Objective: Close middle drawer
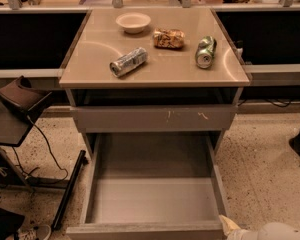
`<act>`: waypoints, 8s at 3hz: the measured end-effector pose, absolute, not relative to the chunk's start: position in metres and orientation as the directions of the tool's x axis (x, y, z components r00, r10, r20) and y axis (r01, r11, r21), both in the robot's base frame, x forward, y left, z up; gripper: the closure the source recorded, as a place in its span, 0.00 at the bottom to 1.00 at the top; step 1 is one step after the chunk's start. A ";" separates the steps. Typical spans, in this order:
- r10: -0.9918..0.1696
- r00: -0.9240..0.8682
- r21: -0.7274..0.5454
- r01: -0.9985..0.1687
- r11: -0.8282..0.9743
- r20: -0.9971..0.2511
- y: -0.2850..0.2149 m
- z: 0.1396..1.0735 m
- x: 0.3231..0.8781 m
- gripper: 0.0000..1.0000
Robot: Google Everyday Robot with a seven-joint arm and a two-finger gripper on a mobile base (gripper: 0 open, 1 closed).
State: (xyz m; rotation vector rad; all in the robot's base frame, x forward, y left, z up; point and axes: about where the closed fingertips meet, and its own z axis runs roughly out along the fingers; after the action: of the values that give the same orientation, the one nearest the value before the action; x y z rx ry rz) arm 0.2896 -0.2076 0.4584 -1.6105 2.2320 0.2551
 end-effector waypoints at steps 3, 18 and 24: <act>-0.871 -0.452 -0.069 -0.879 0.471 -0.192 -0.279 0.456 0.212 0.00; -0.922 -0.188 0.161 -0.977 0.140 -0.339 -0.215 0.462 0.404 0.00; -0.740 -0.333 0.211 -0.943 0.258 -0.584 -0.212 0.382 0.478 0.00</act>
Offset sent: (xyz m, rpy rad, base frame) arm -0.1051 -0.0897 0.0179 -0.2492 0.0629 -0.3454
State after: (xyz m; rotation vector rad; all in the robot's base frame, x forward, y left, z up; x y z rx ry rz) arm 0.4785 -0.2117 0.3821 -1.5365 2.1677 0.7594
